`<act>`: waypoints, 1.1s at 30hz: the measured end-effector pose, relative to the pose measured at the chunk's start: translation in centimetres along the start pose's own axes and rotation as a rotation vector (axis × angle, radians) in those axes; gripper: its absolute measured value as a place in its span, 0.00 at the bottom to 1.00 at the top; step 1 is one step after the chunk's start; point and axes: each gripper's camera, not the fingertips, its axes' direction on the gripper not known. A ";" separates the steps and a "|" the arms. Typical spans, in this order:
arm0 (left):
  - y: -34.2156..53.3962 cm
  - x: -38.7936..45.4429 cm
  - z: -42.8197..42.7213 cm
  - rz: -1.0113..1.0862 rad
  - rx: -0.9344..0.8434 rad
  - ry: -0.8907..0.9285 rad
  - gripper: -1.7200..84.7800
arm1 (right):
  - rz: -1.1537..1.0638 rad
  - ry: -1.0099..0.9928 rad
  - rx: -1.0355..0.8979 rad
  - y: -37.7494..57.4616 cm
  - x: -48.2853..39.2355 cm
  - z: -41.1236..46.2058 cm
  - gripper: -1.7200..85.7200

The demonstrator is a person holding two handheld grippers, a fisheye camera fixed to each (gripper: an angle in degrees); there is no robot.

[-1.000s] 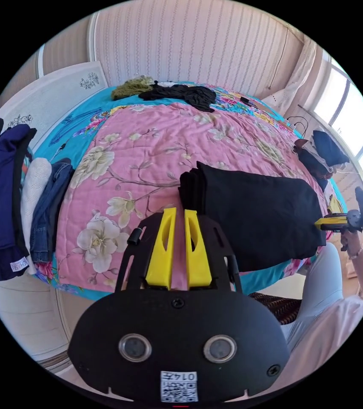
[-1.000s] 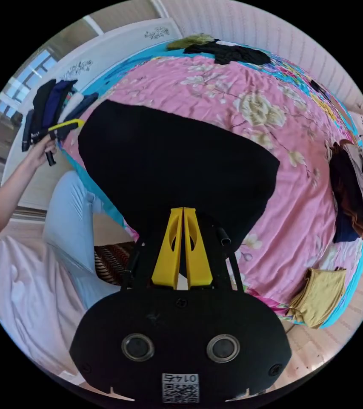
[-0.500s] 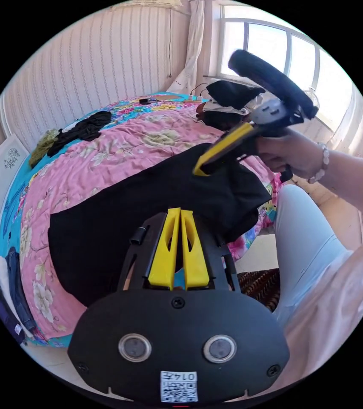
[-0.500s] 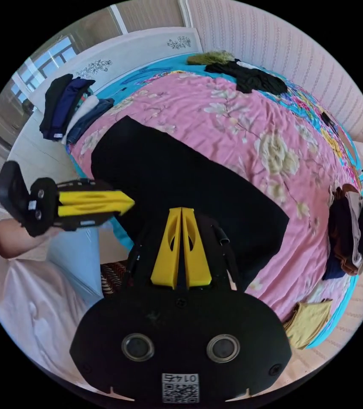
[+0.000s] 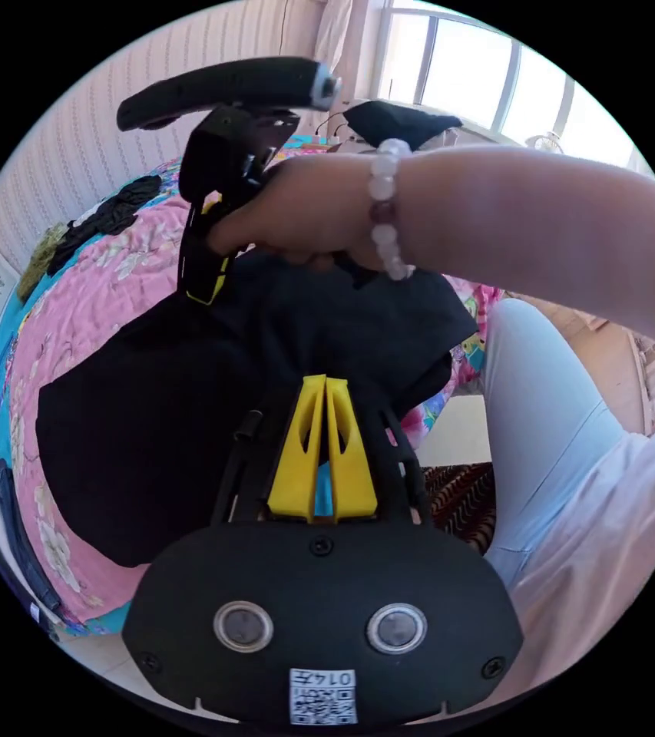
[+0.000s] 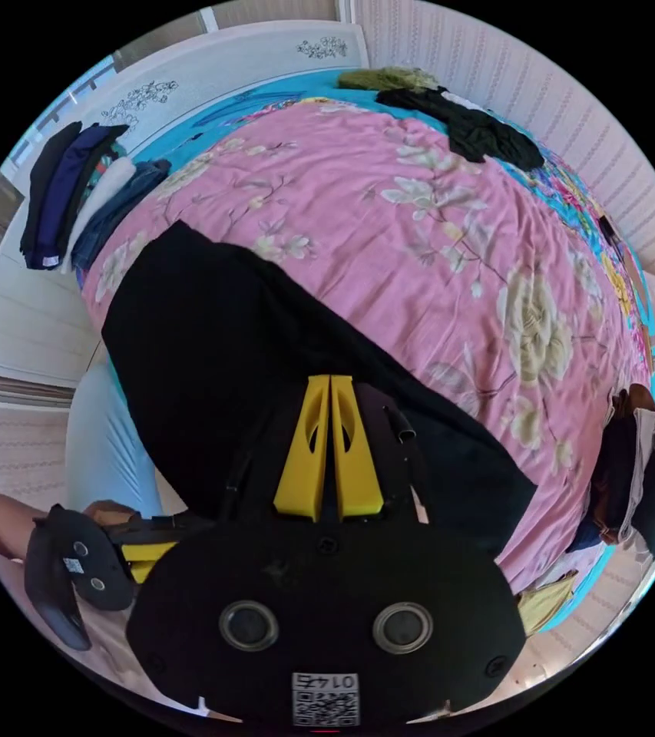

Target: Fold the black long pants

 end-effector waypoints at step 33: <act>-26.3 -5.5 17.4 0.004 -0.097 0.230 0.12 | 0.744 -0.623 0.193 39.3 21.7 7.6 0.11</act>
